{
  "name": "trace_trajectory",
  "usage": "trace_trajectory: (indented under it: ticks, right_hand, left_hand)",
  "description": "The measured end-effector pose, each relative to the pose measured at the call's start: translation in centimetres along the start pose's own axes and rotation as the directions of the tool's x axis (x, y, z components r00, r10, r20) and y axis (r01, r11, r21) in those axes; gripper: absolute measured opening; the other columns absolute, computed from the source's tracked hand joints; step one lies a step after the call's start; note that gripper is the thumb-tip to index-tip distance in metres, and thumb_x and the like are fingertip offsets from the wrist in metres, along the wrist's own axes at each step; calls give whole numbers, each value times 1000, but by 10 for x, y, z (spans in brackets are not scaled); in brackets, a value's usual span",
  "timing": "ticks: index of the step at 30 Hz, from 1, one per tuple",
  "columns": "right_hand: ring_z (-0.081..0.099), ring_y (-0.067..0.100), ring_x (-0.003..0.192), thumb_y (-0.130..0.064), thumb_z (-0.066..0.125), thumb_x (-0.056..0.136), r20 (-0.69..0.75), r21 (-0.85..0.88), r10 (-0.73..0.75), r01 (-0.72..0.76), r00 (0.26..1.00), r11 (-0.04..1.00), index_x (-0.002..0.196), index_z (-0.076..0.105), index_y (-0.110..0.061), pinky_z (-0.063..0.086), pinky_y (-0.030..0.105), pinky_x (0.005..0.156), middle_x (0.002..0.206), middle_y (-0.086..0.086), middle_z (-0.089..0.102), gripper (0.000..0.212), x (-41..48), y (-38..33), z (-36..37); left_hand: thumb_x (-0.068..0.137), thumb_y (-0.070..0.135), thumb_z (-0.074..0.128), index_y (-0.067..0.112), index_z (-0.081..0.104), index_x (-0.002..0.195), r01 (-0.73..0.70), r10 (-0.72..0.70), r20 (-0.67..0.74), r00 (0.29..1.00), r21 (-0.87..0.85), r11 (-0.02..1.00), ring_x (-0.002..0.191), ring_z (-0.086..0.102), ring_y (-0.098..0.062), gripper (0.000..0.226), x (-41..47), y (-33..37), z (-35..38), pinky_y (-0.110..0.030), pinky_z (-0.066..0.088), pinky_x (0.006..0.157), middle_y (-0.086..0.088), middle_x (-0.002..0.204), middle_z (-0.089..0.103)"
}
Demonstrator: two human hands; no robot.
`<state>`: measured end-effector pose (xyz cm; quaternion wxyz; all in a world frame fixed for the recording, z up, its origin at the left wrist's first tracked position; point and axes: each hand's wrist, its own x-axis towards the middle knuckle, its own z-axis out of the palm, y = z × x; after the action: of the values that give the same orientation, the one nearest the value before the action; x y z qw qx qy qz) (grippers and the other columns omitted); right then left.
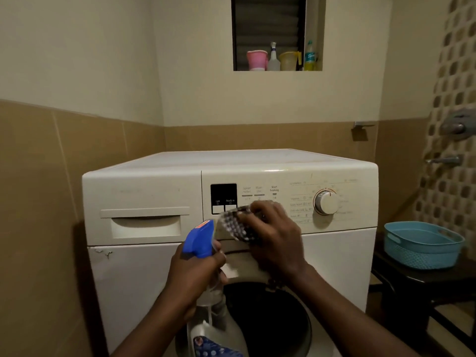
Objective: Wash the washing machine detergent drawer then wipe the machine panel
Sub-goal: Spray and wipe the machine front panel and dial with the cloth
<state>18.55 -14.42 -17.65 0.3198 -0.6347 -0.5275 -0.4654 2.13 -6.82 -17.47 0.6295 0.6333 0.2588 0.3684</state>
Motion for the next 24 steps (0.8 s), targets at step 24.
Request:
trace_trajectory:
  ticks: [24]
  right_hand:
    - [53,-6,99,-2,48,69,-222,432,662,-537,716,725,109,69,-16,43,5,83,107,-5,58,48,-46,57,-72]
  left_hand:
    - [81,2,74,1,60,90,-91,65,227,972,103,991,52,63,-26,17,-5,13,82,-39,54,64,-13,72,62]
